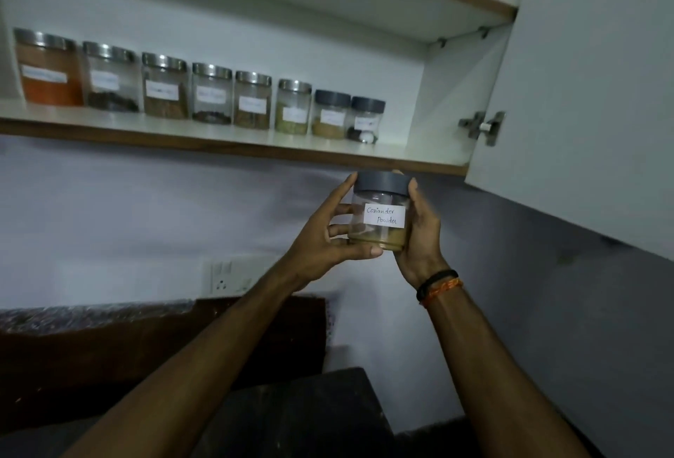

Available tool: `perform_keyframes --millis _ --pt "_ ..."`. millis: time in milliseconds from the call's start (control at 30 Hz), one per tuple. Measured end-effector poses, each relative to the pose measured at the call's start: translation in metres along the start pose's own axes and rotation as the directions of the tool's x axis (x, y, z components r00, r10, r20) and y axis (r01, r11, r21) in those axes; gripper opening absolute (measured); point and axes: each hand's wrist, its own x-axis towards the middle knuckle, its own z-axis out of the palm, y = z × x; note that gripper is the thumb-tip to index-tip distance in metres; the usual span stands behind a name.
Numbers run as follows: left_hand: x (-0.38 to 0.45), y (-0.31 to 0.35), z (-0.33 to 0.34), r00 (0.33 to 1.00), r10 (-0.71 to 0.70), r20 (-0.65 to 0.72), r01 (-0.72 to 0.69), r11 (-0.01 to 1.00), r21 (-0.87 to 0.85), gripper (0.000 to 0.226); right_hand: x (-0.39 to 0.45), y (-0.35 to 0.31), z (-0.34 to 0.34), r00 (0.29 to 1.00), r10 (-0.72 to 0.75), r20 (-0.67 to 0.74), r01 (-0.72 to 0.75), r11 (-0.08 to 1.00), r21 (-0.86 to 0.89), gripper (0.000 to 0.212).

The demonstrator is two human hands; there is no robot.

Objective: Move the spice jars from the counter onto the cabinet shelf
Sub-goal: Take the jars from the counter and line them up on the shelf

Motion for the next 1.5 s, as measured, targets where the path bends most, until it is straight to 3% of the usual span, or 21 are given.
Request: perform_keyframes --millis 200,400,633,700,800,900,967,1067,1167,1500 --pt "0.058 0.031 0.003 0.992 0.123 0.025 -0.124 0.991 0.046 0.114 0.040 -0.046 0.001 0.993 -0.109 0.041 0.112 0.989 -0.097 0.057" --pt "0.093 0.044 0.008 0.984 0.173 0.051 -0.177 0.979 0.102 0.114 0.066 -0.074 -0.004 0.988 -0.137 0.067 0.148 0.969 -0.200 0.073" --pt "0.131 0.053 0.008 0.974 0.187 0.126 -0.217 0.925 0.312 0.118 0.097 -0.097 -0.018 0.984 -0.131 0.118 0.158 0.953 -0.259 0.062" --pt "0.144 0.060 0.000 0.964 0.172 0.200 -0.250 0.838 0.484 0.123 0.108 -0.106 -0.022 0.984 -0.147 0.100 0.169 0.949 -0.267 0.063" --pt "0.162 0.066 -0.017 0.943 0.140 0.301 -0.328 0.535 0.779 0.121 0.121 -0.116 -0.028 0.979 -0.201 0.032 0.201 0.932 -0.301 0.071" --pt "0.177 0.066 -0.035 0.919 -0.010 0.395 -0.378 0.270 0.885 0.098 0.133 -0.120 -0.036 0.978 -0.209 0.016 0.204 0.929 -0.308 0.073" --pt "0.184 0.064 -0.044 0.890 -0.140 0.434 -0.412 0.158 0.897 0.078 0.142 -0.119 -0.041 0.978 -0.206 0.021 0.202 0.924 -0.326 0.072" --pt "0.191 0.058 -0.050 0.874 -0.209 0.440 -0.435 0.072 0.898 0.058 0.154 -0.114 -0.047 0.979 -0.205 0.011 0.197 0.922 -0.333 0.070" --pt "0.194 0.050 -0.049 0.872 -0.156 0.464 -0.468 0.014 0.884 0.056 0.169 -0.108 -0.051 0.979 -0.206 -0.003 0.194 0.925 -0.326 0.070" --pt "0.196 0.045 -0.046 0.865 -0.088 0.493 -0.497 -0.023 0.867 0.055 0.223 -0.090 -0.059 0.977 -0.212 -0.022 0.186 0.897 -0.400 0.076"
